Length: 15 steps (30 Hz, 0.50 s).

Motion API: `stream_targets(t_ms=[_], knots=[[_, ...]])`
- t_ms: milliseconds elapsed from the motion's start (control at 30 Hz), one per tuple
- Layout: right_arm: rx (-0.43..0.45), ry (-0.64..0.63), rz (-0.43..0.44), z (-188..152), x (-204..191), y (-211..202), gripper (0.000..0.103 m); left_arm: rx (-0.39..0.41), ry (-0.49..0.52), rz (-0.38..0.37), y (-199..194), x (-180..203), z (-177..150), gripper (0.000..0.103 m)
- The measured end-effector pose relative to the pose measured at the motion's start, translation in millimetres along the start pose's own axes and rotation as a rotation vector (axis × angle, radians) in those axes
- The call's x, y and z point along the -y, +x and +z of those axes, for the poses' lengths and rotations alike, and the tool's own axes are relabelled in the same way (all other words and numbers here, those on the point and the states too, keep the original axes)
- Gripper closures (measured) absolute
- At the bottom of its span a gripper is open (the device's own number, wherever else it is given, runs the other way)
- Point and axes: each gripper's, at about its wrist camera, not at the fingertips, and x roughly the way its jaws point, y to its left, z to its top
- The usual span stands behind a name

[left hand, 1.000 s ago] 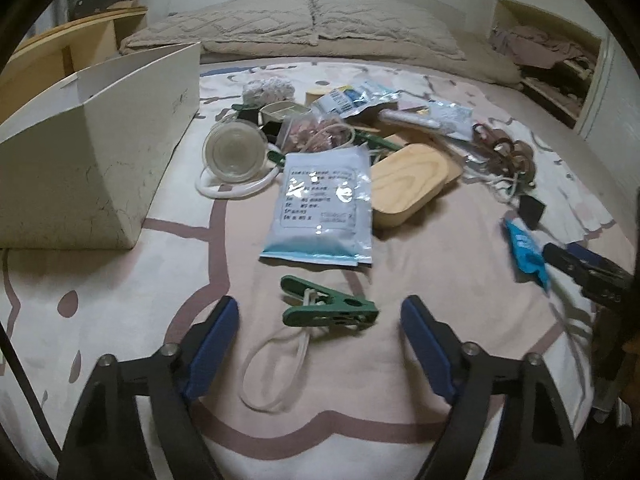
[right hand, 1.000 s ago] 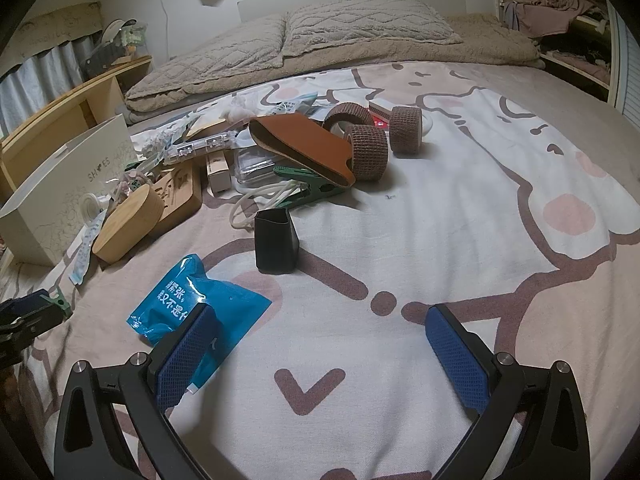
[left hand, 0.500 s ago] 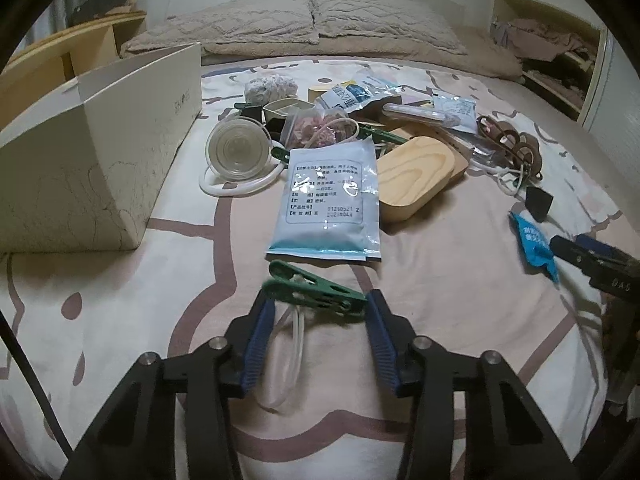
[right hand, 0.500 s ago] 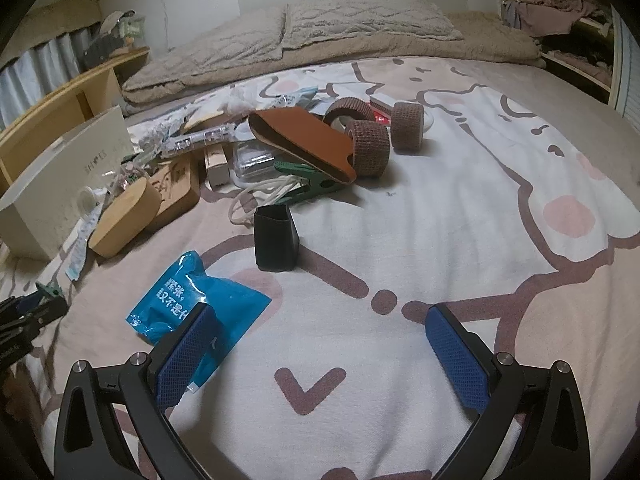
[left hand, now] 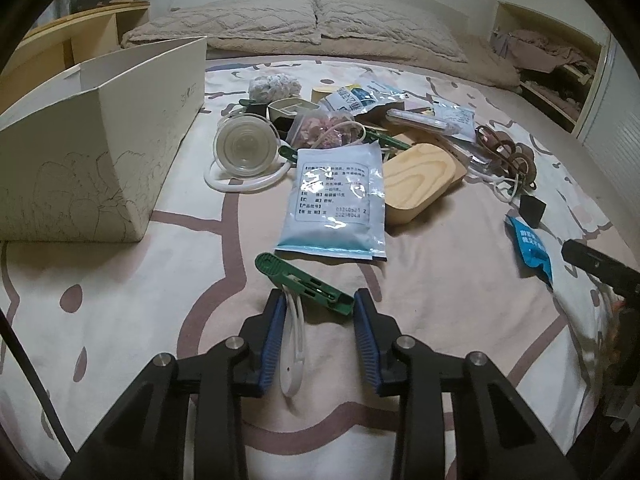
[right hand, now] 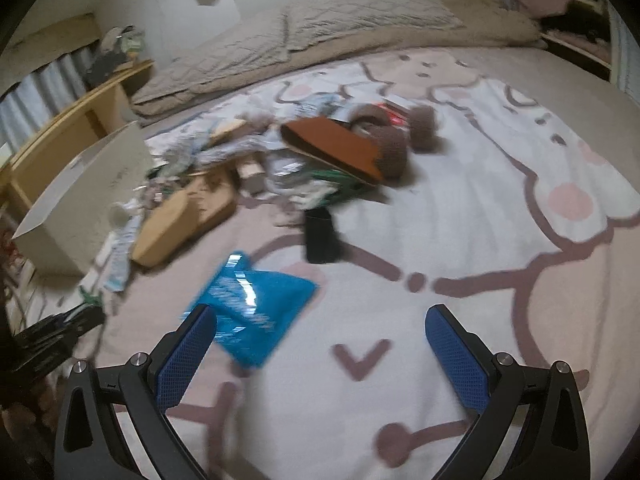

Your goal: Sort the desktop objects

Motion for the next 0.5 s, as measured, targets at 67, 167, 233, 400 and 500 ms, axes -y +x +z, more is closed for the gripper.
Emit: stream_targets(t_ms=[67,167,233,400,500], knots=[[0.006,-0.057,-0.013,3,-11,-1,0.000,-0.001,0.000,-0.008,-2,-1,0,0.059],[0.009,-0.071,-0.012,6,-15,-2,0.000,0.022,-0.016,-0.026,-8,-6,1,0.046],[0.002,-0.058,-0.006,6,-13,-1,0.000,0.040,-0.017,-0.032,-12,-9,2,0.045],[-0.013,-0.042,-0.006,2,-8,2,0.000,0.103,-0.003,-0.071,-23,-9,7,0.044],[-0.017,-0.038,-0.004,0,-7,2,0.000,0.140,0.049,-0.078,-27,-2,12,0.042]])
